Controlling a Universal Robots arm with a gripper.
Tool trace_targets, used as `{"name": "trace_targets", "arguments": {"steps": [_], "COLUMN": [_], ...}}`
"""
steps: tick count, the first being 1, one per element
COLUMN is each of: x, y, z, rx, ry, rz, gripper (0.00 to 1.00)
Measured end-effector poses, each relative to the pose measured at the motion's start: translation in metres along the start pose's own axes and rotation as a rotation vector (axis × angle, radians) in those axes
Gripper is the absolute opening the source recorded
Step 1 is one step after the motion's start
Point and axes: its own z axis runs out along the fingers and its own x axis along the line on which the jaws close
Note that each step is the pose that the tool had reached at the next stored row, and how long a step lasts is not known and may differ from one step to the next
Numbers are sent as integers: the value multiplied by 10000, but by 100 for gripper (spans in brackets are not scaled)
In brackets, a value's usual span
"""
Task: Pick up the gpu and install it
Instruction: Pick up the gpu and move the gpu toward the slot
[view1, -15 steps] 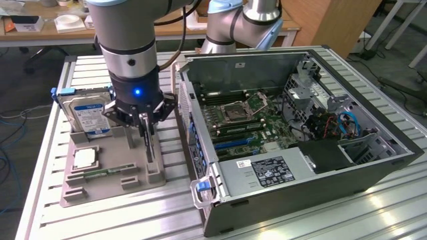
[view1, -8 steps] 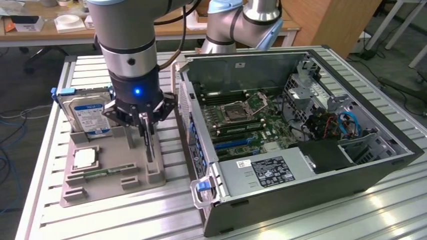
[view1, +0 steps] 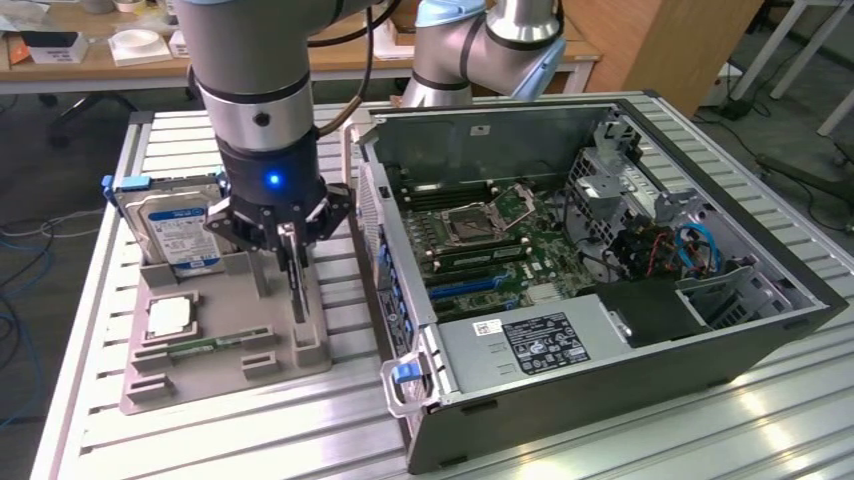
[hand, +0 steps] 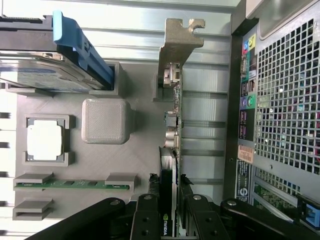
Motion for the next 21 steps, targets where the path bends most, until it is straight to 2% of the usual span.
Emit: {"name": "trace_targets", "arguments": {"steps": [21], "x": [-1], "y": [4], "z": [-59], "rx": [-1], "ry": [0], "rz": [0], "gripper": [26]}}
